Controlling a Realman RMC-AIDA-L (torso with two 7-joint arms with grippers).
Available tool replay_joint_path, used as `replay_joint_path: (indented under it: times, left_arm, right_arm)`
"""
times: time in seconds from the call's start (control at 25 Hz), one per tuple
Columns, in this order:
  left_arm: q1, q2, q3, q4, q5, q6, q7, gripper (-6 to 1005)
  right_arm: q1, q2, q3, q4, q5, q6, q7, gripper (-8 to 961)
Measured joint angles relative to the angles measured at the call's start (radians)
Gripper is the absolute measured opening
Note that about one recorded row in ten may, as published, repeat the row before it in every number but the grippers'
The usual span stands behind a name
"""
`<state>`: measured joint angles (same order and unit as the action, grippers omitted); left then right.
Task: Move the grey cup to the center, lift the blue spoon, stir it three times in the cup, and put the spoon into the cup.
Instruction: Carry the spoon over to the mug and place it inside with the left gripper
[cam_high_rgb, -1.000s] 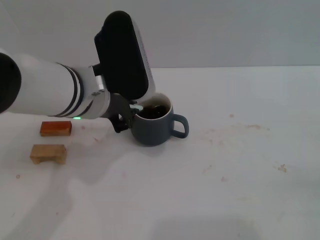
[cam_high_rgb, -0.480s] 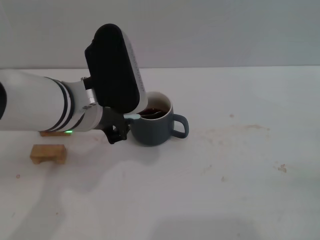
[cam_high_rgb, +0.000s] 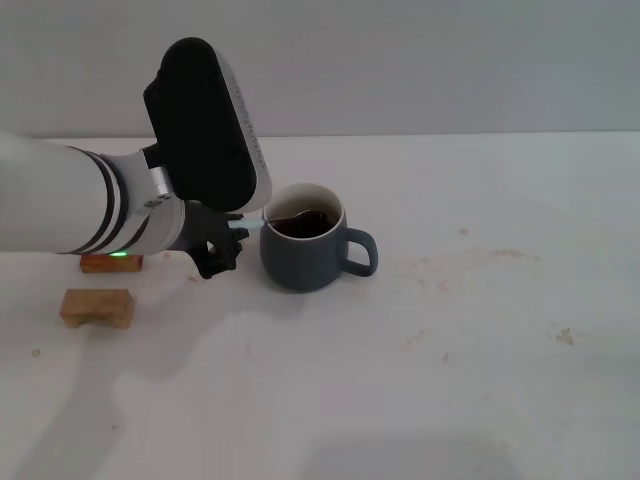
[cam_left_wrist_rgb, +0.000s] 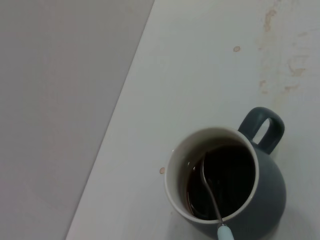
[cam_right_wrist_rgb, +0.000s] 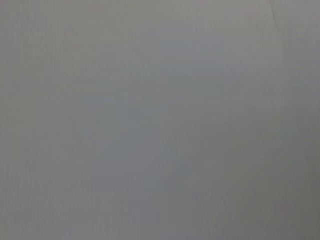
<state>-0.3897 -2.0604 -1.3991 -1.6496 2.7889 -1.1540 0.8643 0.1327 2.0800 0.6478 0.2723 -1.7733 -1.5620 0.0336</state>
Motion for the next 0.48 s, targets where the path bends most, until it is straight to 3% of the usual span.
replay_joint_path:
  times: [0.48]
  left_arm:
    - [-0.051,0.000,-0.004,0.028,0.000,0.003,0.005,151]
  right_arm:
    - [-0.005,0.000,-0.001,0.001,0.000,0.000,0.000,-2]
